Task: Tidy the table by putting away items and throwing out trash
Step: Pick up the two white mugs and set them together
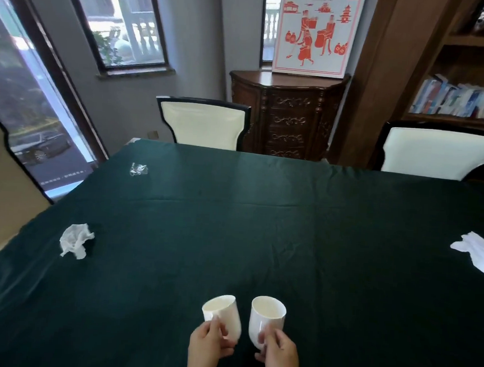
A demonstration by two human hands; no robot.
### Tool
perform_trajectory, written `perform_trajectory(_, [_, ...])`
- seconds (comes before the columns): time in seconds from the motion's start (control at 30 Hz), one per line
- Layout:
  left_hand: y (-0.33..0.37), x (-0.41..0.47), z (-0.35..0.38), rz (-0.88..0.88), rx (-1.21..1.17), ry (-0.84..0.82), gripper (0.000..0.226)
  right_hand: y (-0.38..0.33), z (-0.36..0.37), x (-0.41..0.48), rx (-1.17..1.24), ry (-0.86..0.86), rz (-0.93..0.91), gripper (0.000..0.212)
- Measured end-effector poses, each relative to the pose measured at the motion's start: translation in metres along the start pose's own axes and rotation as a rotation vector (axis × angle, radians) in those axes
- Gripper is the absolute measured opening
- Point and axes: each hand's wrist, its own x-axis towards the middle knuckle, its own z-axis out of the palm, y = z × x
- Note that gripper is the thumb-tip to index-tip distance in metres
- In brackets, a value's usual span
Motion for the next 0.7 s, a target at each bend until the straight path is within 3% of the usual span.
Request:
perform_trajectory(0.17, [0.014, -0.021, -0.021, 0.05, 0.065, 0.059, 0.046, -0.016, 0.0, -0.008, -0.077, -0.037, -0.053, 0.049])
perform_trajectory(0.4, [0.069, -0.062, -0.069, 0.225, -0.069, 0.128, 0.045, -0.072, 0.025, -0.061, 0.001, -0.098, -0.17, 0.052])
perform_trajectory(0.7, [0.123, -0.139, -0.193, 0.491, -0.263, 0.204, 0.05, -0.13, 0.087, -0.19, 0.03, -0.248, -0.445, 0.046])
